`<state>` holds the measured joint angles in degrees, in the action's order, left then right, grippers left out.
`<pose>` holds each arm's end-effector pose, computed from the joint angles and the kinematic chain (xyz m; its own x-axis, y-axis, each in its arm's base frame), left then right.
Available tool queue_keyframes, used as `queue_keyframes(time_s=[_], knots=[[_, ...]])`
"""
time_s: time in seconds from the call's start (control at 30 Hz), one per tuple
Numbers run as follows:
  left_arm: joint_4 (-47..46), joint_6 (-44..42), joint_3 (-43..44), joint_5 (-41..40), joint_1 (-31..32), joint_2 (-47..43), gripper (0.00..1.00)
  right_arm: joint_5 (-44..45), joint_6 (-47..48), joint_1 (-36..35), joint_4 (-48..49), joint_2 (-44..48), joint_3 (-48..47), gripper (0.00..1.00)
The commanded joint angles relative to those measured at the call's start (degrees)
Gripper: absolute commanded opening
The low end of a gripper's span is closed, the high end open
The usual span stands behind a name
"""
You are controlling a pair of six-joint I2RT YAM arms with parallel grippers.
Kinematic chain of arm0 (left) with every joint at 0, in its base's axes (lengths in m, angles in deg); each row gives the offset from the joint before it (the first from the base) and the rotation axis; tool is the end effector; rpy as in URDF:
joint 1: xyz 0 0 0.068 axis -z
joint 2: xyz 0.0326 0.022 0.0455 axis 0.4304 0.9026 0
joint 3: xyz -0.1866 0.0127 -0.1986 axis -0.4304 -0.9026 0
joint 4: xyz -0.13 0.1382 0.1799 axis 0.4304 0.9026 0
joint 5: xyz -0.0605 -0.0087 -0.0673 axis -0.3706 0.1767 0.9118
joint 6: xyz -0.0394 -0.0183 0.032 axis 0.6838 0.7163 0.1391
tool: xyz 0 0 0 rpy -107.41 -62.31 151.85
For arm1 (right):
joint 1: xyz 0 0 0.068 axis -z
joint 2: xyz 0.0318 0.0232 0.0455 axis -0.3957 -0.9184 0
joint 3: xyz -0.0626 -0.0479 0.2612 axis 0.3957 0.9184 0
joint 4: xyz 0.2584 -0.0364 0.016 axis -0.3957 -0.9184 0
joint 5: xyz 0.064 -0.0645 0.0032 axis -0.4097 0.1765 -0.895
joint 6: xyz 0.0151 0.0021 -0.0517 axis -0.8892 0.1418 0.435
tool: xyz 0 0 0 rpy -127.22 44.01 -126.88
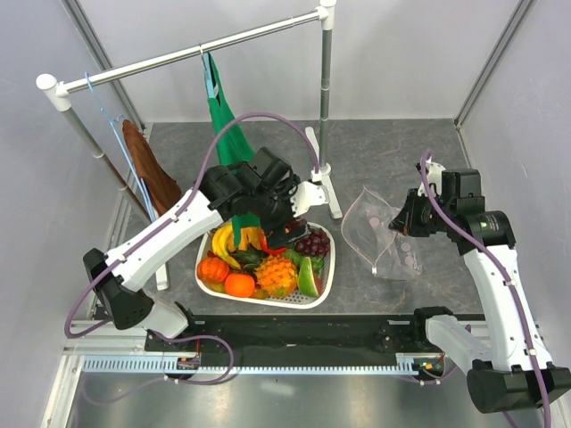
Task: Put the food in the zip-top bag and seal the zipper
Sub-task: Pick up the fake fruit from the bin.
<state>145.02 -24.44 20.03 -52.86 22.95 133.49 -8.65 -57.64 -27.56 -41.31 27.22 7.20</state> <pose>0.1871 -0.2271 0.3793 -0.0844 0.7725 -0.6294 0.9855 0.1579 0.0617 0.1679 0.0256 0.3500 -0.7873 0.1329 -0.6021 -0.1560 0.9018 0.4030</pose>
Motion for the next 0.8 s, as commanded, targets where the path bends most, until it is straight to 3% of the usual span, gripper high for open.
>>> queue_keyframes(time_s=[0.0, 0.23, 0.5, 0.77], knots=[[2.27, -5.24, -3.12, -8.28, 1.03, 0.21, 1.00, -1.92, -1.70, 0.21, 2.23, 1.04, 0.22, 0.00], [-1.86, -6.81, -8.75, -16.37, 2.97, 0.74, 1.00, -2.36, -1.61, 0.30, 2.41, 0.87, -0.04, 0.00], [-3.97, -7.87, -12.97, -17.17, 3.50, 1.36, 0.98, -2.63, -1.79, 0.21, 2.67, 0.86, 0.57, 0.00], [-1.95, -6.38, -7.97, -16.03, 3.67, 0.57, 0.62, -3.42, -2.31, 0.30, 2.85, 1.22, 1.01, 0.00]])
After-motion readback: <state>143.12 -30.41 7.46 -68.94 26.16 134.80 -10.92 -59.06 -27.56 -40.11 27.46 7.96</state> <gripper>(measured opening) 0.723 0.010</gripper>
